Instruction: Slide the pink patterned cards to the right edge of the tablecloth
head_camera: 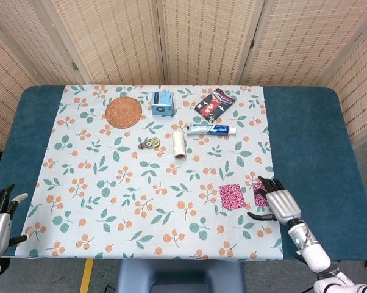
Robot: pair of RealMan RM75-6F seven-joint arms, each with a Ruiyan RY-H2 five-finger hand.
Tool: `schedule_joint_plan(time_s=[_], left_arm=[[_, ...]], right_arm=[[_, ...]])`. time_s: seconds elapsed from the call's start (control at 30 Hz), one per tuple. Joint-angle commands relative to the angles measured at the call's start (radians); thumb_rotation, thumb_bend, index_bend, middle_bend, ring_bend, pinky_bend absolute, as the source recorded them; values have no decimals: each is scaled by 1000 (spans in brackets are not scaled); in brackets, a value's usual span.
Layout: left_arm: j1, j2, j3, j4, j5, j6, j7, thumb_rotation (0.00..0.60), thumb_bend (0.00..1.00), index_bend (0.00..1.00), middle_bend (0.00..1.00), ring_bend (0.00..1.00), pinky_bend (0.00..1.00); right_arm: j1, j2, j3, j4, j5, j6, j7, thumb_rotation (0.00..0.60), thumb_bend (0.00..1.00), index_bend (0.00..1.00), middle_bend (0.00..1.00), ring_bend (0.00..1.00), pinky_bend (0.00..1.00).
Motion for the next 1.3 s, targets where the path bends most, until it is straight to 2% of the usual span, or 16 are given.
schedule_joint_plan(time_s=[0.03,0.27,0.5,0.8,0.93,1.3], left_arm=[[-1,0,1,-2,3,-1,2,600,171,252,63,86,0],[0,2,1,-3,-2,-3,2,600,171,253,63,86,0],[1,1,1,4,-5,-5,-3,600,171,254,63,86,0],[4,-1,2,10,-10,-7,-7,600,171,254,63,86,0],[5,0,2,10,-11,-7,-6,600,171,254,63,86,0],[-2,-1,1,0,-2,-9,9,600,171,257,63,86,0]], right_arm=[[5,10,6,-24,-28,9,18,128,216,271,31,0,0],[45,-13,20,-39,-48,-31,11,131,216,271,31,0,0],[83,-53,54,-12,-10,-71,-24,135,215,271,31,0,0],[119,-92,63,23,33,-124,-66,135,215,271,31,0,0],[113,-84,47,11,23,-118,-69,133,215,271,32,0,0],[45,-6,-39,-89,-37,-52,-65,136,216,271,33,0,0]])
